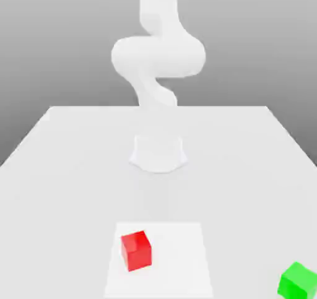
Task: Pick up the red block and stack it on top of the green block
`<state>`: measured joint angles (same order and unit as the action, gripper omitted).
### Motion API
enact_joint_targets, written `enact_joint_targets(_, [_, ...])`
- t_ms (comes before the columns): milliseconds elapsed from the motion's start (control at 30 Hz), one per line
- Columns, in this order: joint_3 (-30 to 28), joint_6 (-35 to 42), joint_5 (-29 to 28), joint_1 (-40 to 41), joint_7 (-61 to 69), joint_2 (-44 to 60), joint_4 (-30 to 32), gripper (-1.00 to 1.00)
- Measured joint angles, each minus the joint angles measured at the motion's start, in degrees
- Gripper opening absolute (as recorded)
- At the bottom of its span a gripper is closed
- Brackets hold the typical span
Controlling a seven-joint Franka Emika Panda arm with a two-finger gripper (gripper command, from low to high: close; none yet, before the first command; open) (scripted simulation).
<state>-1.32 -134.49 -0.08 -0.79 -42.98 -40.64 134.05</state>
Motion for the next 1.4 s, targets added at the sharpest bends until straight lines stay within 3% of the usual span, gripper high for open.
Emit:
enact_joint_targets(567, [-7.56, -18.63, 1.61, -3.27, 21.15, 35.70, 15.54, 0.00])
enact_joint_targets(700, [-7.65, -23.09, 2.13, -2.40, 25.92, 44.00, 18.83, 0.00])
enact_joint_targets(867, [-4.75, -31.36, 5.78, -0.23, 29.45, 54.39, 18.12, 0.00])
enact_joint_targets(900, [-3.86, -33.04, 6.29, 0.53, 29.82, 56.38, 17.83, -1.00])
enact_joint_targets(1133, [-3.52, -33.36, 6.32, 0.86, 29.87, 56.84, 17.77, -1.00])
enact_joint_targets(1333, [-5.49, -24.25, 1.94, -0.57, 26.77, 46.35, 19.08, -1.00])
enact_joint_targets(1400, [-3.45, -21.69, 0.94, -2.89, 27.29, 46.84, 16.01, -1.00])
